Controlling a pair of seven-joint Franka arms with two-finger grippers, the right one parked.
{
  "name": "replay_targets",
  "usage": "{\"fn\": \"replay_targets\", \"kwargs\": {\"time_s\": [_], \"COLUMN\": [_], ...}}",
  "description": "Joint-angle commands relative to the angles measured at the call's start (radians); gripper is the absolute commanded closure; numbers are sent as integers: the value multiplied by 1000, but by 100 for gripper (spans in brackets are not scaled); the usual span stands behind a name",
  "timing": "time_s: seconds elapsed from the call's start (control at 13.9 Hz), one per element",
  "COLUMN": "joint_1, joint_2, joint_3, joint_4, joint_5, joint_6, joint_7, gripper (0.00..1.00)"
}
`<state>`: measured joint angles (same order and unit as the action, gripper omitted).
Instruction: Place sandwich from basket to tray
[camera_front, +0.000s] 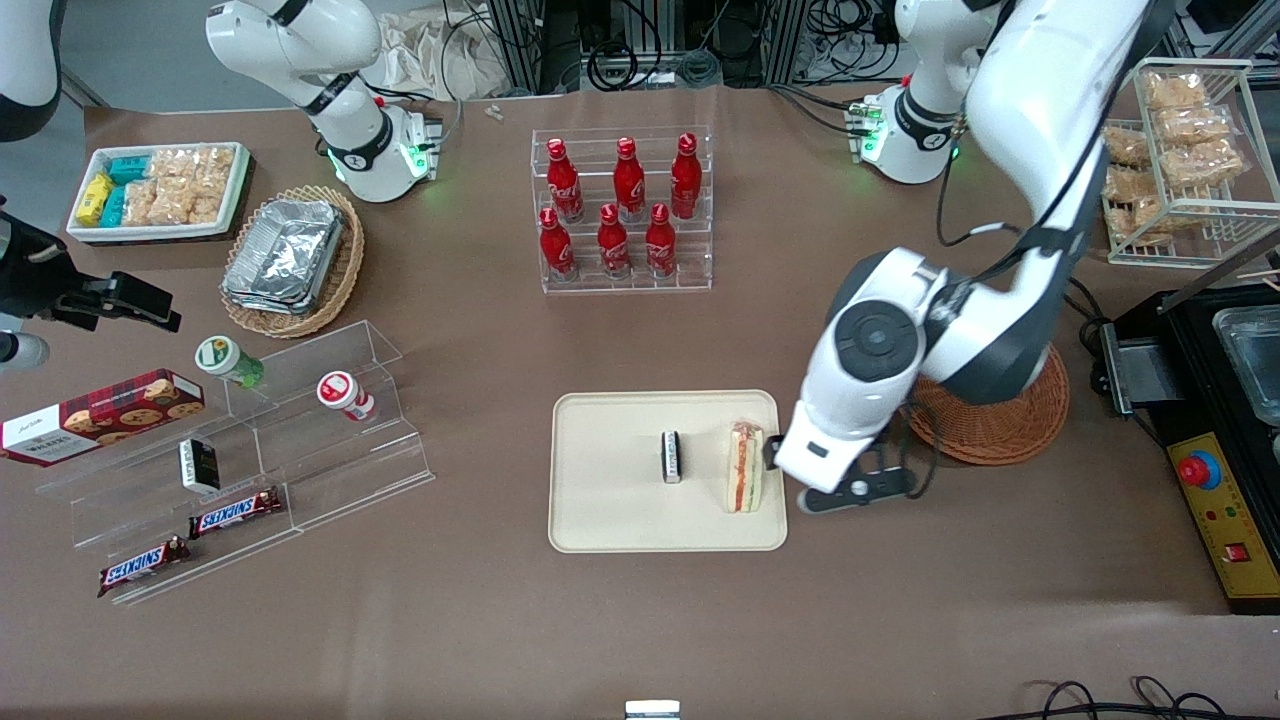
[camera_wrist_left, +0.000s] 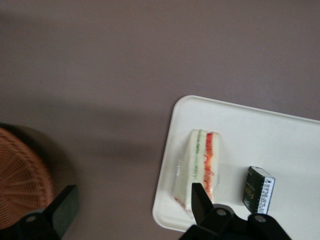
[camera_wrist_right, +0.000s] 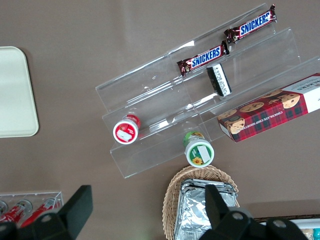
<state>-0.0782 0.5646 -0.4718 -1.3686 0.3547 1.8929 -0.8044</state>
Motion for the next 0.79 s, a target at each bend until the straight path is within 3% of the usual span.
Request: {"fn": "replay_targets", "kwargs": {"time_s": [0.0,0.14,0.36,0.72], "joint_1": [72,116,101,114], "joint_2": [-122,-172,-303,-433], "joint_3": [2,37,212,374], "joint_4": [-32,-49,-160,-290], "joint_5": [-81,-112,-235,-280], "joint_6": [-101,-152,-153,-146], "joint_7": [165,322,558,858], "gripper": [0,0,0,0]}}
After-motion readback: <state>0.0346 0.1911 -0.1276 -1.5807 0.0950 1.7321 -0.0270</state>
